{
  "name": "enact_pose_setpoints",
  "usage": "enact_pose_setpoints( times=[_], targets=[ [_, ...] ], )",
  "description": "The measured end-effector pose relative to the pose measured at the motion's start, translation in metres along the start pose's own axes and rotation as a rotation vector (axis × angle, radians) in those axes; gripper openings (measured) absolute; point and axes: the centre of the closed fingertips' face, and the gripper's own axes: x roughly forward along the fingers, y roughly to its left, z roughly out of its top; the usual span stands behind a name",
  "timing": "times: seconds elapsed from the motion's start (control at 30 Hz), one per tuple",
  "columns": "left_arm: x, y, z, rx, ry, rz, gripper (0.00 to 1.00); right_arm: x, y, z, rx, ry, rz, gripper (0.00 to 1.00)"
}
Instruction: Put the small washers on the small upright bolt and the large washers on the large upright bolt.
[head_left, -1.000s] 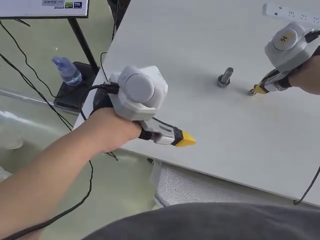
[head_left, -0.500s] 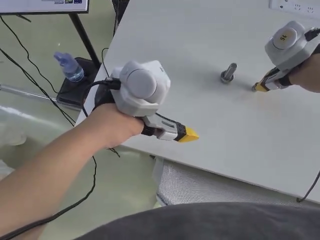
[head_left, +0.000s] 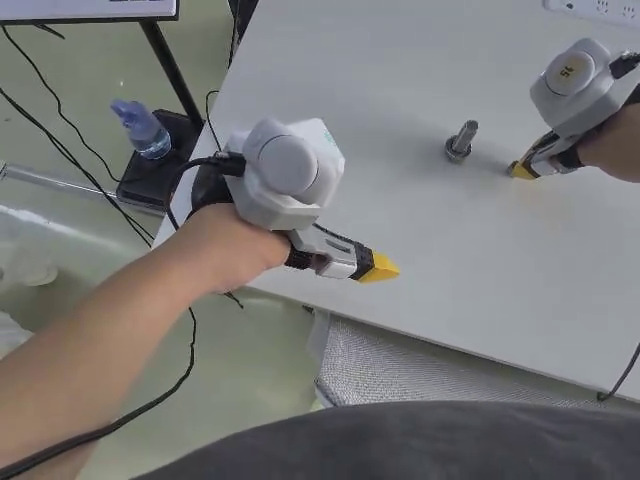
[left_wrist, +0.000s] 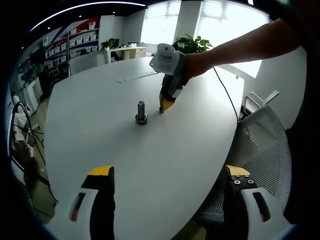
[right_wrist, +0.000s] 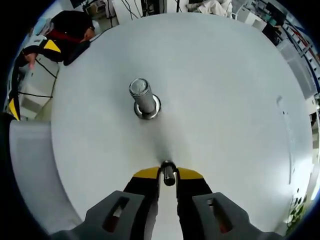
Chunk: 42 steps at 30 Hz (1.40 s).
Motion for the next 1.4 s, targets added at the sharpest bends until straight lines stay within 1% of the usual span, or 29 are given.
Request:
enact_pose_setpoints(
  times=[0.17, 0.4, 0.53, 0.57, 0.67, 0.8, 1.03, 1.13, 1.2, 1.27, 1.4],
  targets=[
    [0.0009, 0.0, 0.0003, -0.002, 0.001, -0.002, 0.9, -0.0013, 0.0013, -0.0001, -0.001, 0.001, -0.003, 0.13],
    [0.0014, 0.0025, 0.0034, -0.003, -0.009, 0.002, 0.9, -0.0025, 0.003, 0.0004, -0.02, 0.002, -0.009, 0.13],
    [0.0023, 0.0017, 0.0011, 0.001, -0.001, 0.0, 0.9, -0.0029, 0.0041, 0.0002, -0.022, 0.005, -0.008, 0.13],
    [0.0024, 0.0014, 0.0004, 0.002, 0.001, -0.001, 0.9, -0.0009, 0.002, 0.0001, -0.02, 0.007, -0.007, 0.14],
    [0.0017, 0.0006, 0.0011, 0.001, -0.003, -0.001, 0.9, 0.0003, 0.001, 0.0005, -0.026, 0.006, -0.008, 0.14],
    [0.0005, 0.0018, 0.0029, -0.002, -0.009, 0.004, 0.9, -0.0001, 0.0025, 0.0008, -0.028, 0.003, -0.006, 0.15],
    [0.0002, 0.0017, 0.0032, -0.001, -0.01, 0.007, 0.9, 0.0021, 0.0039, 0.0008, -0.026, -0.005, 0.006, 0.23],
    [0.0004, 0.0005, 0.003, -0.001, -0.009, 0.008, 0.9, 0.0012, 0.0039, 0.0, -0.029, -0.004, 0.003, 0.23],
    [0.0004, -0.0001, 0.003, -0.002, -0.01, 0.009, 0.91, 0.0023, 0.0024, -0.0001, -0.029, -0.006, 0.006, 0.23],
    [0.0, -0.0009, 0.0027, -0.004, -0.009, 0.01, 0.91, 0.0045, -0.0046, 0.0006, -0.035, -0.006, 0.004, 0.23],
    [-0.0009, -0.0018, 0.0014, -0.008, -0.009, 0.011, 0.91, 0.0014, -0.0039, 0.0021, -0.026, -0.019, 0.004, 0.25]
  ],
)
